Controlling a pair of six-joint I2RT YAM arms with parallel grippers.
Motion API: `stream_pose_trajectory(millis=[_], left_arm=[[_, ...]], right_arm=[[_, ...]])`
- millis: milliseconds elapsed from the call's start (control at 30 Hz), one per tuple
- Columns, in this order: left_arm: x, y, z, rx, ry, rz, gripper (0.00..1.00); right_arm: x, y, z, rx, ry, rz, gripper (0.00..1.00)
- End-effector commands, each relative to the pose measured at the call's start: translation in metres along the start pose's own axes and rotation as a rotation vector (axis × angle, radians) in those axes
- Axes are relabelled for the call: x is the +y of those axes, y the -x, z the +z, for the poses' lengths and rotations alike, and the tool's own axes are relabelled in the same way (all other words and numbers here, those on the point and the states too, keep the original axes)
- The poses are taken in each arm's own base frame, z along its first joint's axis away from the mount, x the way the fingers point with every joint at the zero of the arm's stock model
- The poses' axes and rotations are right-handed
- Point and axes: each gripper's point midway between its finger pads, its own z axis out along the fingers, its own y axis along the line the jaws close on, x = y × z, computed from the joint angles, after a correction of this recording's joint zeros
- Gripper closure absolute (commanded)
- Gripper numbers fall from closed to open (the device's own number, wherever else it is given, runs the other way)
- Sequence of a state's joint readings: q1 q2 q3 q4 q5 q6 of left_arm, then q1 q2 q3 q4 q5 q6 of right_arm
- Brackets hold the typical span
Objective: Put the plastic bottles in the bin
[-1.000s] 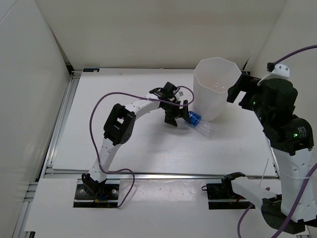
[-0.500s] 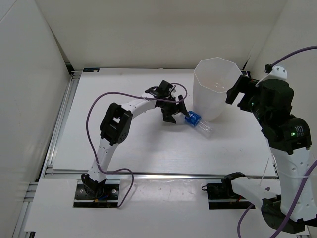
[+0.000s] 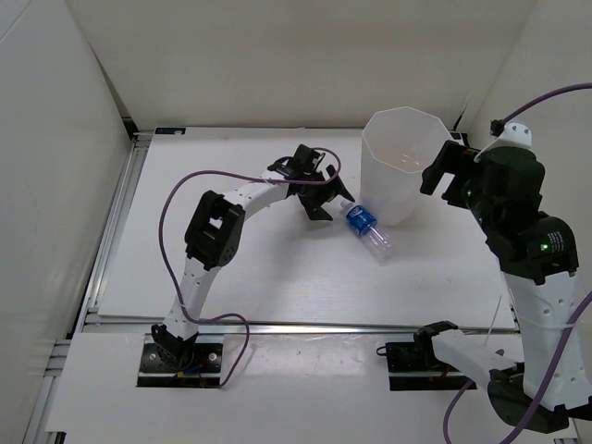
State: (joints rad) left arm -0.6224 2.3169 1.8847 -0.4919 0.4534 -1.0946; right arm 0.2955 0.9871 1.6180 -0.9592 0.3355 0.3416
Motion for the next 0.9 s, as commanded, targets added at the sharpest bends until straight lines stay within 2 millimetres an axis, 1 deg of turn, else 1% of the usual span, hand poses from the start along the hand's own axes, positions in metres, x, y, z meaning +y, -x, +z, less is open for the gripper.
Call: stream_pose_trajectory(millis=[0,33,67,100,133,200,233,267,300,333,367,400,433,467,533,567,600,700,767,800,833,867], left_arm=[[-0.017,-0.001,0.000,-0.008,-0.037,-0.001,0.00],[-0.022,0.000,-0.002,-0.013,-0.046,0.004,0.00],[-0.016,0.000,0.003,-0.008,-0.035,-0.002,0.00],[-0.016,-0.001,0.005,0.003,-0.039,-0.002,0.00],[-0.018,-0.006,0.007,0.009,-0.039,0.004,0.00],[-0.009,-0.007,0.015,0.026,-0.025,-0.006,0.00],[-0.009,-0.007,0.015,0.026,-0.025,-0.006,0.00],[-0.012,-0.010,0.019,0.029,-0.032,0.005,0.00],[-0.011,-0.009,0.023,0.029,-0.033,0.005,0.00],[-0.015,-0.008,0.021,0.026,-0.040,0.009,0.00],[-0.011,-0.013,0.028,0.038,-0.029,0.009,0.00],[-0.018,-0.012,0.026,0.037,-0.051,0.019,0.00],[-0.018,-0.010,0.029,0.037,-0.053,0.020,0.00],[-0.013,-0.012,0.033,0.049,-0.047,0.024,0.00],[-0.019,-0.010,0.032,0.042,-0.063,0.033,0.00],[-0.019,-0.010,0.032,0.042,-0.063,0.033,0.00],[-0.015,-0.010,0.035,0.045,-0.055,0.029,0.00],[-0.019,-0.015,0.037,0.049,-0.062,0.028,0.00],[-0.011,-0.016,0.041,0.056,-0.047,0.009,0.00],[-0.012,-0.017,0.041,0.065,-0.051,0.009,0.00],[-0.008,-0.018,0.044,0.068,-0.043,-0.004,0.00],[-0.009,-0.019,0.044,0.077,-0.047,-0.004,0.00]], right_arm=[[-0.005,0.000,0.001,-0.013,-0.016,-0.022,0.00],[-0.005,0.001,-0.002,-0.021,-0.013,-0.020,0.00],[-0.007,0.002,-0.002,-0.024,-0.022,-0.019,0.00],[-0.007,0.002,-0.002,-0.024,-0.022,-0.019,0.00],[-0.007,0.002,-0.002,-0.024,-0.022,-0.019,0.00],[-0.008,0.002,-0.002,-0.027,-0.031,-0.019,0.00],[-0.008,0.002,-0.002,-0.027,-0.031,-0.019,0.00],[-0.008,0.002,-0.002,-0.027,-0.031,-0.019,0.00],[-0.008,0.002,-0.002,-0.027,-0.031,-0.019,0.00],[-0.008,0.002,-0.002,-0.027,-0.031,-0.019,0.00],[-0.008,0.002,-0.002,-0.027,-0.031,-0.019,0.00],[-0.010,0.003,-0.002,-0.030,-0.039,-0.019,0.00],[-0.010,0.003,-0.002,-0.030,-0.040,-0.030,0.00],[-0.010,0.003,-0.002,-0.030,-0.040,-0.030,0.00],[-0.010,0.003,-0.002,-0.030,-0.040,-0.030,0.00],[-0.010,0.003,-0.002,-0.030,-0.040,-0.030,0.00],[-0.010,0.003,-0.002,-0.030,-0.040,-0.030,0.00],[-0.011,0.000,0.000,-0.022,-0.042,-0.033,0.00],[-0.012,-0.002,-0.001,-0.013,-0.045,-0.035,0.00],[-0.012,-0.006,0.001,-0.003,-0.048,-0.038,0.00],[-0.012,-0.006,0.001,-0.003,-0.049,-0.038,0.00],[-0.012,-0.006,0.001,-0.003,-0.049,-0.038,0.00]])
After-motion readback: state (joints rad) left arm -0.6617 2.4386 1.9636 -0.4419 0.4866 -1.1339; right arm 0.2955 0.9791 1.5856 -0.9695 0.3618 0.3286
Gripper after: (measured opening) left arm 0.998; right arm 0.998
